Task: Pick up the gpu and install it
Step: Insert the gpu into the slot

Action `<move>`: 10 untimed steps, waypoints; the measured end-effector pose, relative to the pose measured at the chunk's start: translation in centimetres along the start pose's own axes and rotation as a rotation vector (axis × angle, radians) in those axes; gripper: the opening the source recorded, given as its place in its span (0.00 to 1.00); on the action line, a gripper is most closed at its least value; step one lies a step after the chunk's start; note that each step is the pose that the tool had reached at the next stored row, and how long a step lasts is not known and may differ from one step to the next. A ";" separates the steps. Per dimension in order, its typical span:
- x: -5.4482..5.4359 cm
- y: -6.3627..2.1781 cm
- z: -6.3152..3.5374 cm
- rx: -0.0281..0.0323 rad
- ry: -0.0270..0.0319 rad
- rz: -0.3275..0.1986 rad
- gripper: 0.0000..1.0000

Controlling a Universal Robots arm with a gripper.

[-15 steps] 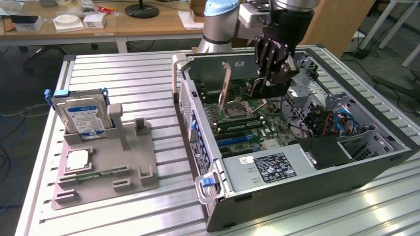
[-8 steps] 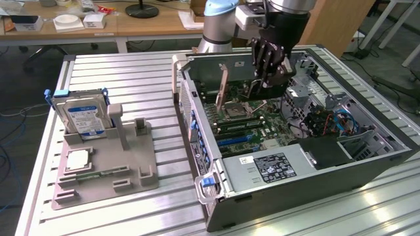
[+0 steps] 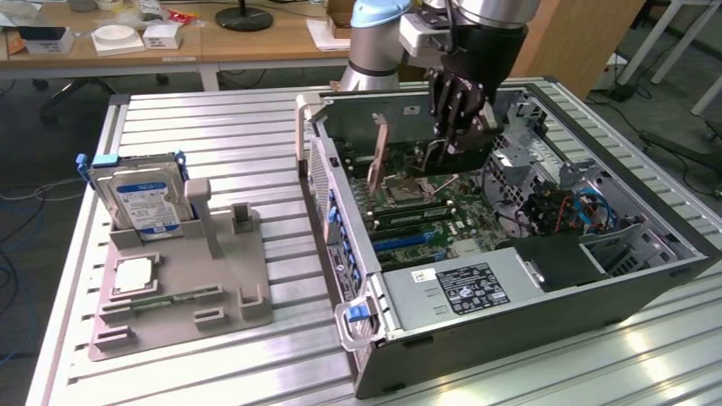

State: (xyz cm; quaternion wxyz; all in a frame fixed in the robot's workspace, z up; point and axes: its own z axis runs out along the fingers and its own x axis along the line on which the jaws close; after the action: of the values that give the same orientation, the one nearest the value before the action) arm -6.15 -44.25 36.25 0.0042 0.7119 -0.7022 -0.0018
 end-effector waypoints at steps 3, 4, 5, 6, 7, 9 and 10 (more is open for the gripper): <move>0.0 0.07 0.37 0.0001 -0.0001 0.000 0.27; 0.0 0.07 0.50 0.0000 -0.0001 0.000 0.27; 0.0 0.09 0.66 0.0000 -0.0001 0.000 0.27; 0.0 0.10 0.82 0.0000 0.0000 0.000 0.27; 0.0 0.10 1.00 -0.0001 0.0000 0.000 0.27; 0.0 0.11 1.29 0.0001 -0.0002 0.000 0.27; 0.0 0.11 1.40 0.0000 -0.0001 0.000 0.27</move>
State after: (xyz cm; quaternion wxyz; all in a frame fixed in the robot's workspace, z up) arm -6.28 -44.25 34.85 0.0041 0.7119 -0.7022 -0.0018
